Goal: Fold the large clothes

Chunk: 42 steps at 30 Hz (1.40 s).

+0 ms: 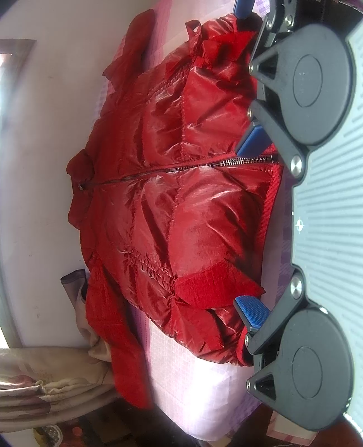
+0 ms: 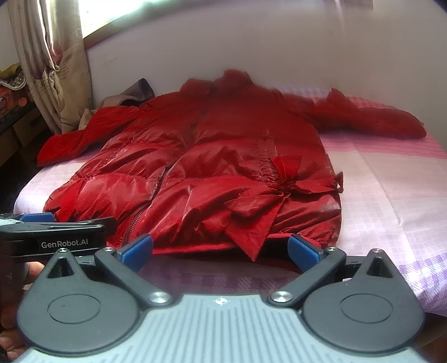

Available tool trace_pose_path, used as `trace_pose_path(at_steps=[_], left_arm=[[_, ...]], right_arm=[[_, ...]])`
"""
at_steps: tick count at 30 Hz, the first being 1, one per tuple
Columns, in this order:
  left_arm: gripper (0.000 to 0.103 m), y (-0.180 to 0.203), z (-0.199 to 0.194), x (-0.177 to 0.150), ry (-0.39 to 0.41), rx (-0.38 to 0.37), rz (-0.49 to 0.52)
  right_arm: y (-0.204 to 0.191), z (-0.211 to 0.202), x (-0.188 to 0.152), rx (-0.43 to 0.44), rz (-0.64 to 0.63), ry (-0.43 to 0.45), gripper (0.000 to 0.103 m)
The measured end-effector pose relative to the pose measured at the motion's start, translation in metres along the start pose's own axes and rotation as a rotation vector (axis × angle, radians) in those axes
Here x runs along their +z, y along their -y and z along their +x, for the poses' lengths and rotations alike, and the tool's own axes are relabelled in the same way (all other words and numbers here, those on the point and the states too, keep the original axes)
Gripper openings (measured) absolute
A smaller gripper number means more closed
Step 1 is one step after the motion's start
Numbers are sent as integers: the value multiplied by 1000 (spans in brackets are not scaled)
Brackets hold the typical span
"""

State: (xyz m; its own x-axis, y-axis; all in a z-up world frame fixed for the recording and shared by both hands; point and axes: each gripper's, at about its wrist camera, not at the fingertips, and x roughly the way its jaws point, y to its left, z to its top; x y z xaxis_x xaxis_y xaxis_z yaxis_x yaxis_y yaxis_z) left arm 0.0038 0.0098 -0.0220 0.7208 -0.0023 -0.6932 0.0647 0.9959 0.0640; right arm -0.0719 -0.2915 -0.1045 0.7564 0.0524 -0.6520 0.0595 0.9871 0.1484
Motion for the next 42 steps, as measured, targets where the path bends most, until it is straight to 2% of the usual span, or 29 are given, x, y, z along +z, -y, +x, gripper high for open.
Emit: trace_pose_path(at_steps=[25, 32, 42], left_arm=[[103, -16, 7, 16, 14, 14, -4], [103, -50, 15, 39, 36, 2, -73], [103, -129, 51, 76, 96, 95, -215]], right_arm=[[-4, 3, 13, 19, -2, 10, 103], [4, 8, 18, 23, 26, 13, 103], [11, 19, 20, 49, 35, 13, 103]])
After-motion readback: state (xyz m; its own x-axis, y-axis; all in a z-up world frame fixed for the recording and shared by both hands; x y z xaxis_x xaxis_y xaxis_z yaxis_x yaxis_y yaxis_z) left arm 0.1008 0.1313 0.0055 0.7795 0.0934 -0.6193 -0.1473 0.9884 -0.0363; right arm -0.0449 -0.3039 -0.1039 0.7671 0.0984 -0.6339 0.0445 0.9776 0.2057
